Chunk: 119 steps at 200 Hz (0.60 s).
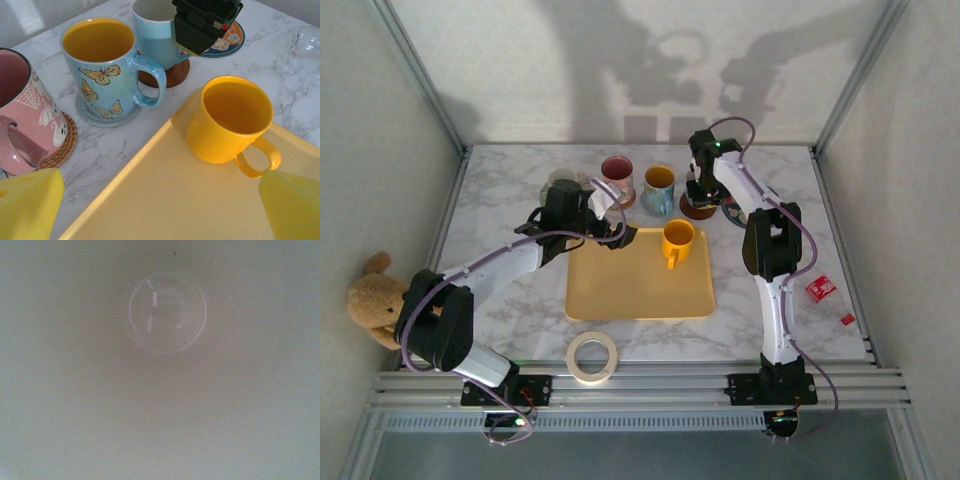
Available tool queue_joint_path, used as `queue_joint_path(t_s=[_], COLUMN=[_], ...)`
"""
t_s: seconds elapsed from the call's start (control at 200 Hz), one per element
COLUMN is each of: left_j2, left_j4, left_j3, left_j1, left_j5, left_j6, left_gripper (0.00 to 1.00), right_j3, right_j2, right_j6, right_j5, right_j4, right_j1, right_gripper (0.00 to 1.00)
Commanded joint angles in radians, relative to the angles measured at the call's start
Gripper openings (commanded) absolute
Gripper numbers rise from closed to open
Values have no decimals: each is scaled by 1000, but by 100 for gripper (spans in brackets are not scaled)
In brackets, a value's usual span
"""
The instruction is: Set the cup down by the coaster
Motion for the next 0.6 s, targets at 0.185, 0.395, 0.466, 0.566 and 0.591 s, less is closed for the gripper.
queue_joint_path(t_s=[0.185,0.395,0.466,0.566,0.591], left_j2=[23,26,25,24,23], left_j4=[-11,-15,-17,-21,-23], left_j3=[38,52,55,54,54], left_j1=[-5,-11,-11,-13,-14], left_j5=[15,12,10,6,5], left_j6=[8,12,12,14,13], left_gripper=[100,100,100,100,100], right_j3=[7,-3,-2,-4,-5], right_j2=[2,1,-2,-5,-5], right_j6=[-3,-3,-3,-3,-3], right_j5=[1,-1,-2,-2,-2], right_j4=[-13,-16,-17,-18,-20], right_j1=[-5,-5,-5,-5,-5], right_gripper=[0,0,1,2,2])
